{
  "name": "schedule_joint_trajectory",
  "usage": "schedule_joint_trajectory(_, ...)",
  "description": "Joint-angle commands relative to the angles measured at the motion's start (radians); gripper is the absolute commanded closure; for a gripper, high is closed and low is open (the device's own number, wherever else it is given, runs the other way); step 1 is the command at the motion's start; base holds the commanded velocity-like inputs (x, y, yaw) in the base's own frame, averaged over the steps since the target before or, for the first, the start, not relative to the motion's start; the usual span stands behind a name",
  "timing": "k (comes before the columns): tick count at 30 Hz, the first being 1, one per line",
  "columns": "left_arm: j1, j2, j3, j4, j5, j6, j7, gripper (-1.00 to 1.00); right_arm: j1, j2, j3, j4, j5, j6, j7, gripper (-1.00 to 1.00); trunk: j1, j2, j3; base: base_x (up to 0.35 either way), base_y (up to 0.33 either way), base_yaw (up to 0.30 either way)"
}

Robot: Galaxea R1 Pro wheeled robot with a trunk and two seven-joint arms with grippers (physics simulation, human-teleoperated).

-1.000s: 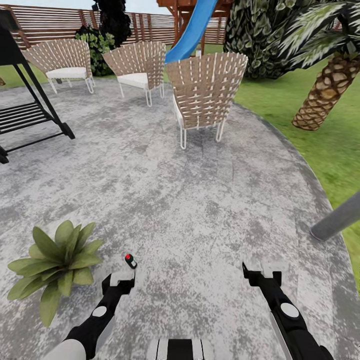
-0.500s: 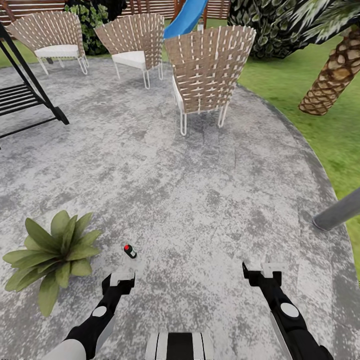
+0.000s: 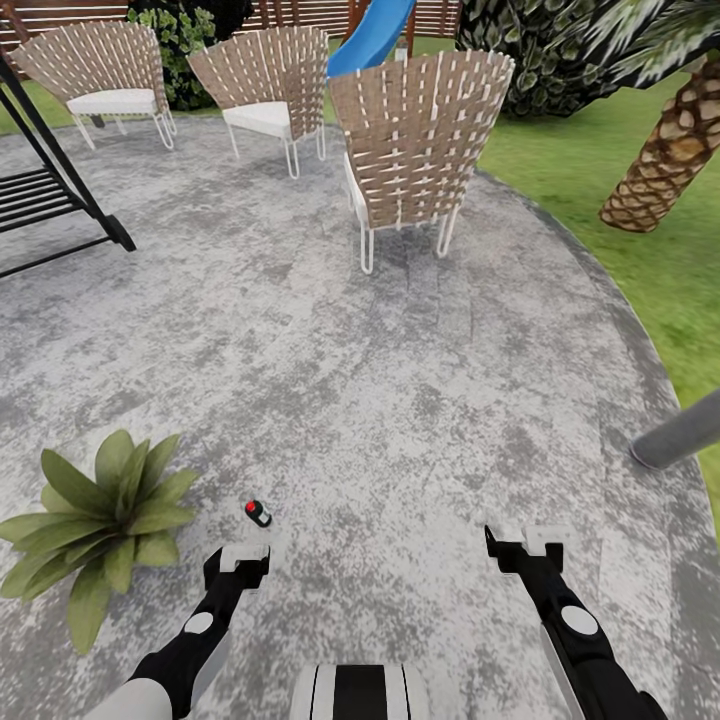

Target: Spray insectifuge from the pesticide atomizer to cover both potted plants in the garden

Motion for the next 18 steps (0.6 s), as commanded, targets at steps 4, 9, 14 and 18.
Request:
schedule_joint_trajectory(4,0.000,0.000,0.001,0.001,-0.003,-0.003,0.003,-1.00,0.000,0.000,0.000,-0.002,0.008,0.006,0.000,-1.00,0.000,0.000,-0.001,0.053,0.000,0.000)
schedule_joint_trajectory(9,0.000,0.000,0.001,0.001,-0.003,-0.003,0.003,-1.00,-0.001,0.000,0.000,-0.002,0.007,0.006,0.000,-1.00,0.000,0.000,-0.001,0.070,0.000,0.000)
schedule_joint_trajectory(14,0.000,0.000,0.001,0.001,-0.003,-0.003,0.003,-1.00,0.000,0.000,0.000,-0.002,0.007,0.006,0.000,-1.00,0.000,0.000,-0.001,0.146,0.000,0.000)
schedule_joint_trajectory(18,0.000,0.000,0.001,0.001,-0.003,-0.003,0.003,-1.00,0.000,0.000,0.000,-0.002,0.007,0.006,0.000,-1.00,0.000,0.000,-0.001,0.018,0.000,0.000)
